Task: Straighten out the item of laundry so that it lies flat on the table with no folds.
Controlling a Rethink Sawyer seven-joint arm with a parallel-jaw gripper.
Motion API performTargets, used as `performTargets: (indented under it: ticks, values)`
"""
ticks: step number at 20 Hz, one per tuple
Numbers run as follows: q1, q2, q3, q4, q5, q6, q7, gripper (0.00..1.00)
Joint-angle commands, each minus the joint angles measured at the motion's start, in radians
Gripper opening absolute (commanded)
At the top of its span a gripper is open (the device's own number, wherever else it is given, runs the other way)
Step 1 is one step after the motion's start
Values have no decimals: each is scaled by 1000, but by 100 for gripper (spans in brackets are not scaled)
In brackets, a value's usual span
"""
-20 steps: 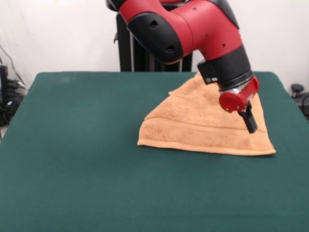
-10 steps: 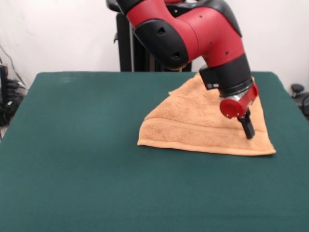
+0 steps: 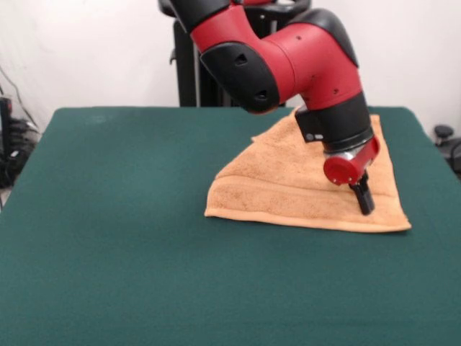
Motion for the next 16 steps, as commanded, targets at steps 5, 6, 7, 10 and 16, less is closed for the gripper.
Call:
performTargets:
  ticks: [5,6,7,10,16]
  values:
    - [14,148,-39,-144,-83,-20,5,0]
    - [17,153,-40,-148,-86,-41,13,0]
    - [17,155,-37,-149,-88,-57,18,0]
    - [21,156,-31,-148,-94,-124,40,0]
    - [53,159,-46,-168,-83,-184,58,0]
